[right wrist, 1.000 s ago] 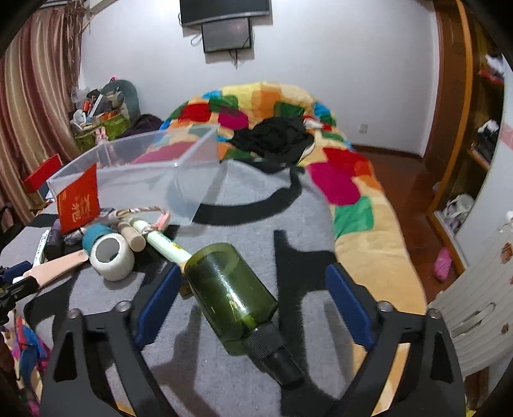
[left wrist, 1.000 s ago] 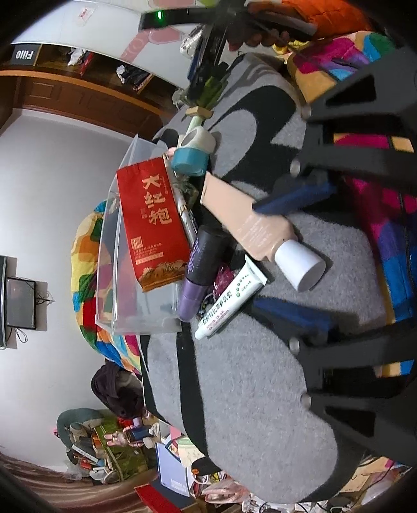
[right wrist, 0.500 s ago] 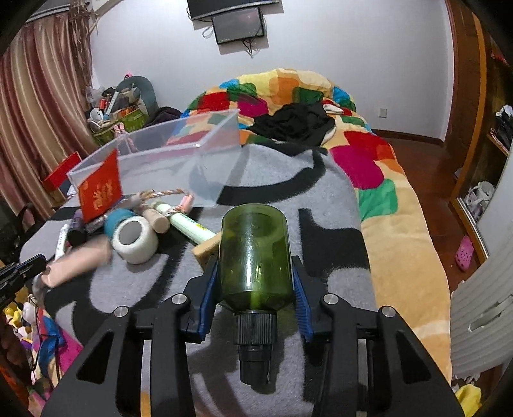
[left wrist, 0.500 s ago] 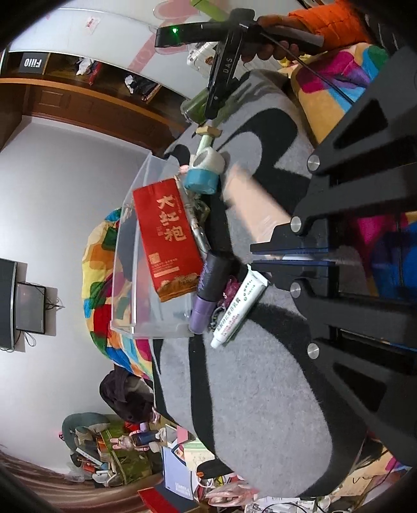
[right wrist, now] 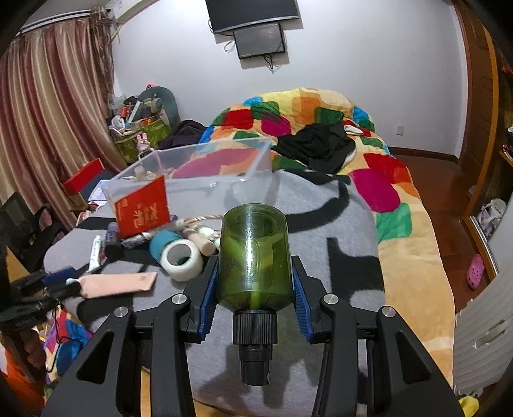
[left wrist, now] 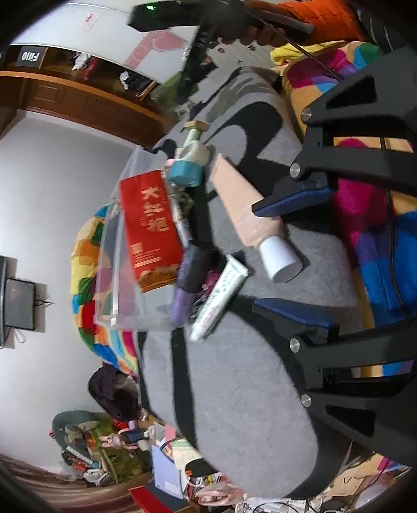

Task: Organize objects
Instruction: 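Carry the bottle into the clear box and release it while the left lowers the tube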

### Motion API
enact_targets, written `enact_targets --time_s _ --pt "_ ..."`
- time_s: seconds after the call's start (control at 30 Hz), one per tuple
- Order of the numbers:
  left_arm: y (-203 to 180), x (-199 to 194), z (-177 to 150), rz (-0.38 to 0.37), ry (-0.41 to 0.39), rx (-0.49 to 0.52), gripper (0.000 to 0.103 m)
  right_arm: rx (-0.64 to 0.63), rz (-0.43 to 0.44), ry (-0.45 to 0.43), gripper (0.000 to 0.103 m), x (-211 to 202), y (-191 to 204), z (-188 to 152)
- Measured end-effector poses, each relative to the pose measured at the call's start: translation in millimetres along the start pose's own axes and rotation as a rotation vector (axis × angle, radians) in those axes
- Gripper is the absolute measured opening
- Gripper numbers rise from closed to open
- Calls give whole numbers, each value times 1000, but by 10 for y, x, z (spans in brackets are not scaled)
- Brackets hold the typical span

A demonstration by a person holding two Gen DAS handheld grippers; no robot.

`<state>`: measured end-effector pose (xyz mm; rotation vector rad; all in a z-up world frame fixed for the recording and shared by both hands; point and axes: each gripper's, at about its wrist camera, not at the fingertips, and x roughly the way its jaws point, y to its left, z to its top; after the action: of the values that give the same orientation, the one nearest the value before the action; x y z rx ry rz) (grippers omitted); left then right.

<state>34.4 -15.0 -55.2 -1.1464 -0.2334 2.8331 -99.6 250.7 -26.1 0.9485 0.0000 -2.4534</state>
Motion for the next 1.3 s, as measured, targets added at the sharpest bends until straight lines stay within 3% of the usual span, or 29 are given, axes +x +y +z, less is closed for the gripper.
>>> enact_targets --time_s 0.07,0.1,0.37,0.43,0.73,1.3 --pt "-54 -1 -37 21 -27 29 50 -1 13 -3 38 6 27 27" --pt "-82 2 -49 19 -32 42 39 -3 16 -5 38 4 43 33" --pt "-110 -127 1 -21 -82 42 32 -33 35 -37 38 -5 188 190" --pt "-111 -187 31 -30 -99 41 25 -37 43 -42 38 0 212 232" --pt "-99 -483 258 -70 -188 44 22 -30 70 -55 38 49 252 368" --pt "52 -756 1185 12 -342 73 21 -74 81 -88 38 247 409 860"
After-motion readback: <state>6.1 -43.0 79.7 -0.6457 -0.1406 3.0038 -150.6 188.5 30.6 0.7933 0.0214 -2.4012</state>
